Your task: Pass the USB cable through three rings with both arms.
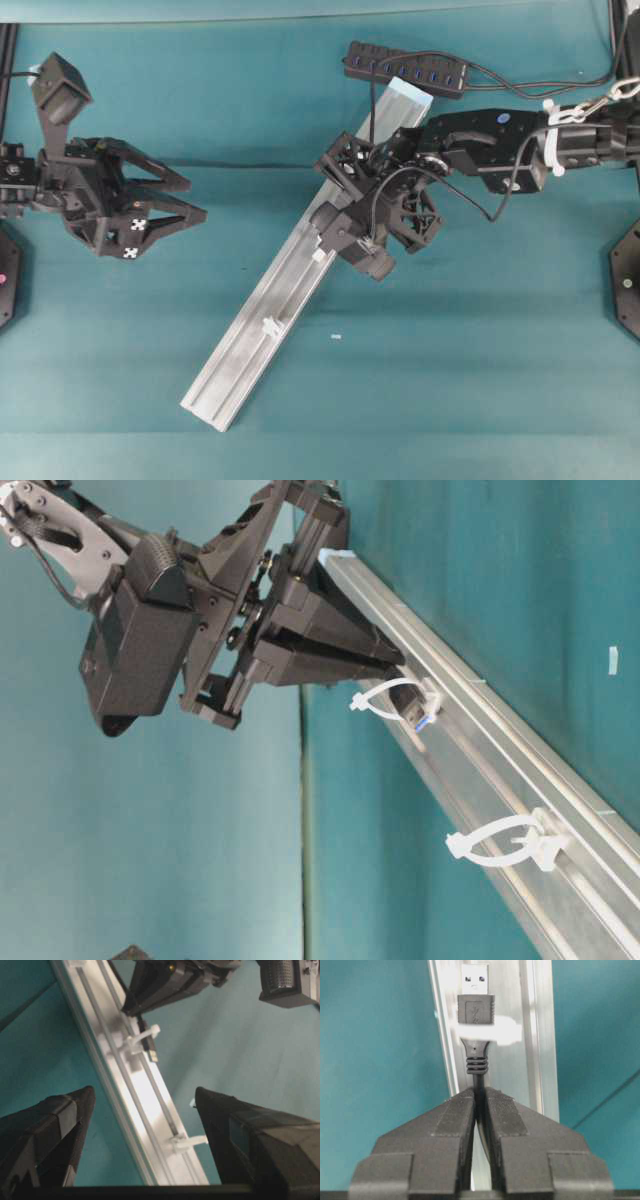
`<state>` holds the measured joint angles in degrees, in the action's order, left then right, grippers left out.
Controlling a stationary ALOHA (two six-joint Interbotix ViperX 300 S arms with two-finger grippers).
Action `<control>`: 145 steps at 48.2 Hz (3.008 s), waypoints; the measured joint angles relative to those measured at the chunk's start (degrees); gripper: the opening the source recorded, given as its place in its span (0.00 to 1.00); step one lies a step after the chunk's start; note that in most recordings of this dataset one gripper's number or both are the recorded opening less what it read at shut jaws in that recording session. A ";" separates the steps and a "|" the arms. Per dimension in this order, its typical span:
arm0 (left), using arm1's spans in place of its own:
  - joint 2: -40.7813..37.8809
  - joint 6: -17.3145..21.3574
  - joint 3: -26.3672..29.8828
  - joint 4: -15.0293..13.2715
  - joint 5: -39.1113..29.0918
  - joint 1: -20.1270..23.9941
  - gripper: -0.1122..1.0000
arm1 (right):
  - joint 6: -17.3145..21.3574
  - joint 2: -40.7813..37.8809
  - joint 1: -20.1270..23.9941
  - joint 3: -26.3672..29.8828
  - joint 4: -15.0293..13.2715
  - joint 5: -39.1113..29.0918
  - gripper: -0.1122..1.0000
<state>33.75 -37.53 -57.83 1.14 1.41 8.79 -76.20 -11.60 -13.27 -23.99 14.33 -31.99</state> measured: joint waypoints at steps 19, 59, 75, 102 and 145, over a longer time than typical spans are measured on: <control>-1.41 -0.35 -0.53 0.00 3.52 -0.88 0.89 | 0.09 -0.09 0.18 0.35 5.98 0.26 0.19; -26.02 -5.10 3.96 0.00 22.76 -3.60 0.89 | 1.32 0.00 -0.35 1.14 7.56 1.05 0.19; -34.89 -5.27 9.84 0.00 22.68 -4.75 0.89 | 1.32 0.00 -0.18 1.14 7.65 1.76 0.19; -42.63 -5.27 15.03 0.00 22.76 -4.48 0.89 | 1.32 0.00 -0.09 1.14 7.65 2.29 0.19; -43.86 -5.19 16.52 0.00 22.68 -4.31 0.22 | 1.32 0.09 0.00 0.97 7.65 2.29 0.19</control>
<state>-10.11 -42.71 -41.31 1.14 24.08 4.48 -74.88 -11.51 -13.27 -23.03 21.97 -29.71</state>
